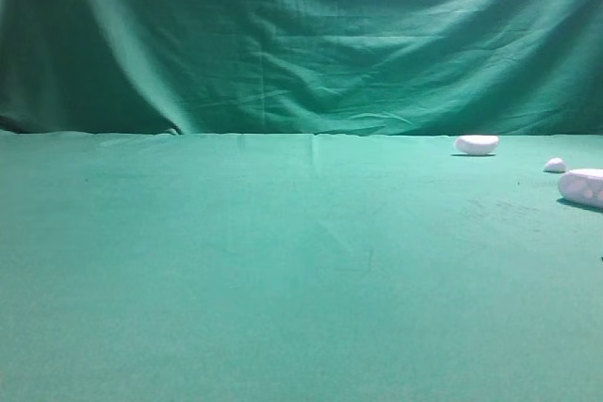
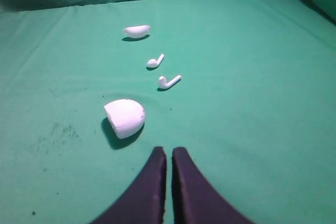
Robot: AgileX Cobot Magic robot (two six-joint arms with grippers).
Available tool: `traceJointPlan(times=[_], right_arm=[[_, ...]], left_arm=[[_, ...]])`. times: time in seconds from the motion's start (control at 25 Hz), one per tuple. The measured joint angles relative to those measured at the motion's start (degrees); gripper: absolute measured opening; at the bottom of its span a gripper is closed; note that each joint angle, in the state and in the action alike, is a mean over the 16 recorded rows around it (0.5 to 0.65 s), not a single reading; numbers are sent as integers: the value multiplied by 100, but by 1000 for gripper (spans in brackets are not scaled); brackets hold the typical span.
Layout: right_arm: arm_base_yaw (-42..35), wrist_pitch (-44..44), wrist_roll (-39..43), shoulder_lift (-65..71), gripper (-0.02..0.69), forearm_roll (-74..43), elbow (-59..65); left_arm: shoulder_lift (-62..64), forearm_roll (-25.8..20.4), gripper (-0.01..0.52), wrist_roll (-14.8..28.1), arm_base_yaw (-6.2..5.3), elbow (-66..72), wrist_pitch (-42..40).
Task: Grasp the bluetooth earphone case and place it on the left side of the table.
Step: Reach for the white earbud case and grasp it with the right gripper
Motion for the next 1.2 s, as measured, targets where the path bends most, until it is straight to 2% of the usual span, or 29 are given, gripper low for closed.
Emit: traceJointPlan(times=[0.76,0.92,1.2], right_arm=[[0,-200,1,0,0,6,12],[0,-739,56,0,0,194,22],[0,-2294,237,0,0,728,-11]], left_arm=[[0,0,0,0,0,0,0],[0,0,0,0,0,0,0],[0,0,0,0,0,0,0]])
